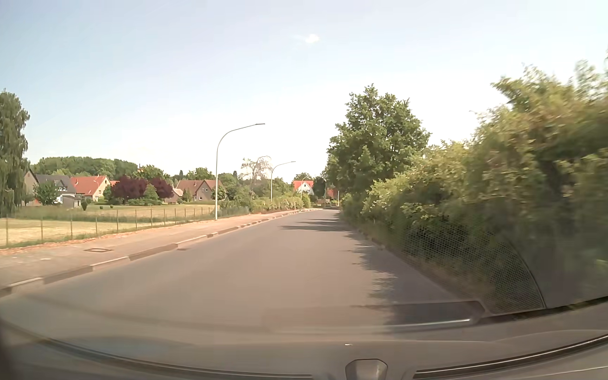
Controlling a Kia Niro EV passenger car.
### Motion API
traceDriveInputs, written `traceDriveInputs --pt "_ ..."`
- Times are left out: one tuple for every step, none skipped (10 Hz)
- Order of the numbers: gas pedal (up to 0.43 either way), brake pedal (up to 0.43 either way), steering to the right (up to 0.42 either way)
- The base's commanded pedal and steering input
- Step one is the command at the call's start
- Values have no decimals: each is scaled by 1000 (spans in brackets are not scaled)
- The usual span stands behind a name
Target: Follow the waypoints while adhering to traffic rules and regulations
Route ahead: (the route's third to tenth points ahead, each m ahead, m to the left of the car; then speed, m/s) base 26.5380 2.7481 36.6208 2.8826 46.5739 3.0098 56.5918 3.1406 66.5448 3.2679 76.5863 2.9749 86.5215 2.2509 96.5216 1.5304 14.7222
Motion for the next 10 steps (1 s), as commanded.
traceDriveInputs --pt "118 6 -5" --pt "118 6 -5" --pt "118 6 -5" --pt "118 6 -4" --pt "118 6 -2" --pt "118 6 -1" --pt "118 6 -1" --pt "118 6 -1" --pt "118 6 -1" --pt "118 6 -1"
